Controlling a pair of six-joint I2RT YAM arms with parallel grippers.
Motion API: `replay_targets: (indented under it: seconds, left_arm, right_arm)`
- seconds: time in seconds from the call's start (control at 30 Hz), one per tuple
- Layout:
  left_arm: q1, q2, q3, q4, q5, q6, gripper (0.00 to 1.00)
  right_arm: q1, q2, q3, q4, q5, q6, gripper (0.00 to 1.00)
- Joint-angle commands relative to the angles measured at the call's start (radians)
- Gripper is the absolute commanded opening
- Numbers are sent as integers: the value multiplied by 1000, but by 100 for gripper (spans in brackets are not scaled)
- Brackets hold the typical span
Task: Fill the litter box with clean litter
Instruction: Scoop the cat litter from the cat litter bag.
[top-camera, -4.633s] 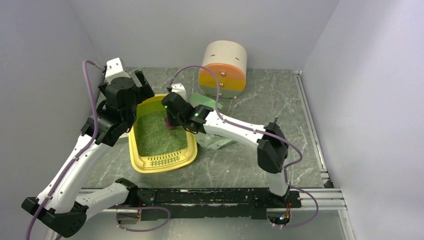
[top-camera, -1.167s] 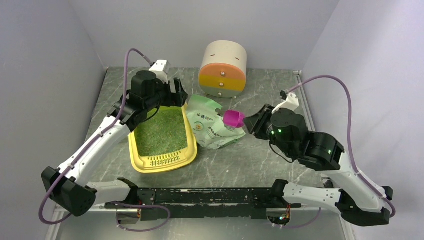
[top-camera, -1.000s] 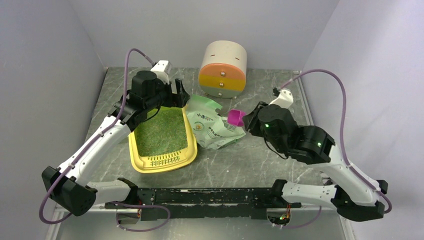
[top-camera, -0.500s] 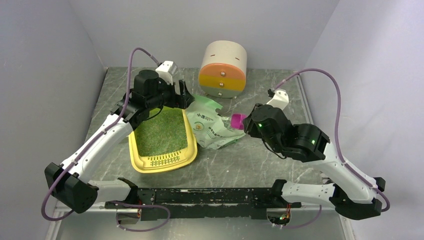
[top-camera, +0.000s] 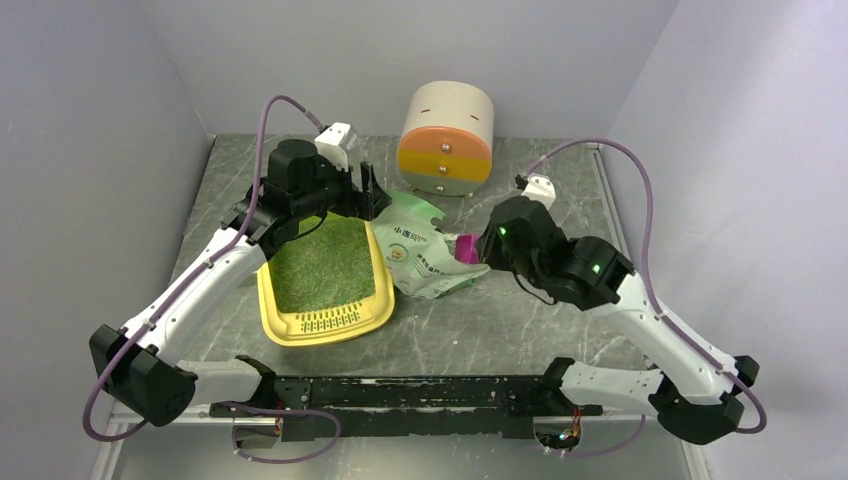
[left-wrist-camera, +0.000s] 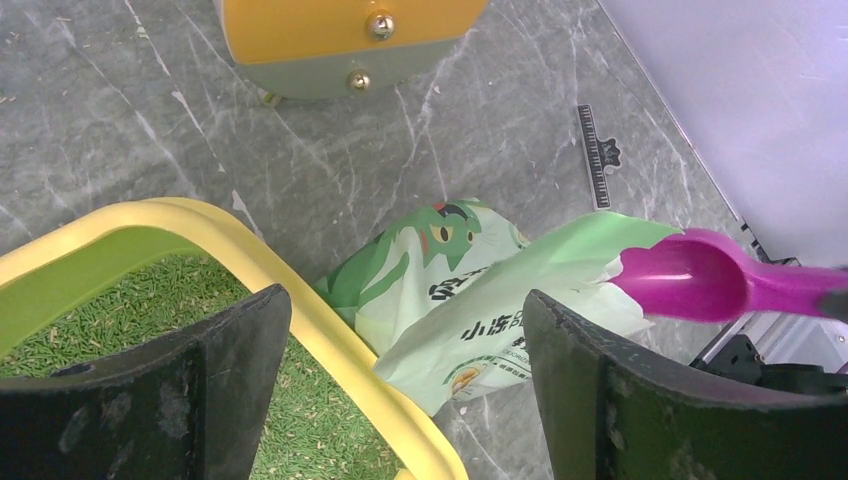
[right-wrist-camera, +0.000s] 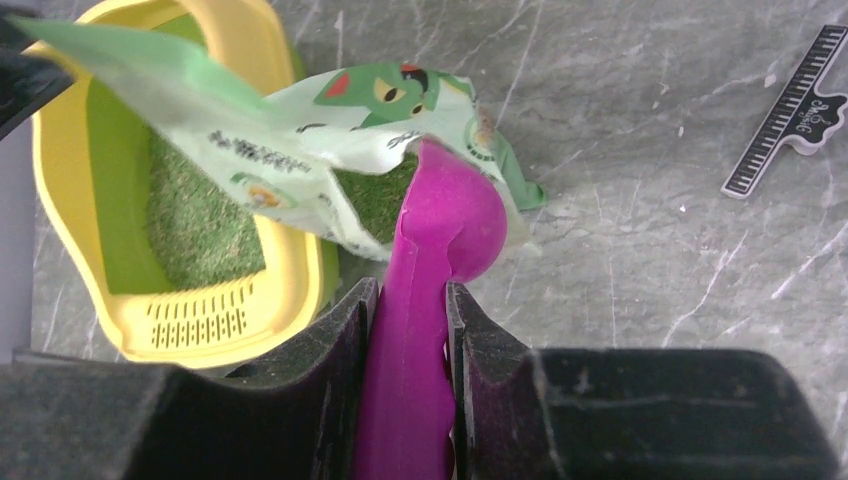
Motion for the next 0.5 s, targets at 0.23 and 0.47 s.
replay_targets:
  seconds: [0.23,0.47]
  left_arm:
    - [-3,26,42,7,58,0,93]
    - [4,80,60,-42,93,4,93]
  right_arm:
    - [-439,-56,-169,282,-654,-208,0]
    - [-486,-43,-206,318,-779,-231,0]
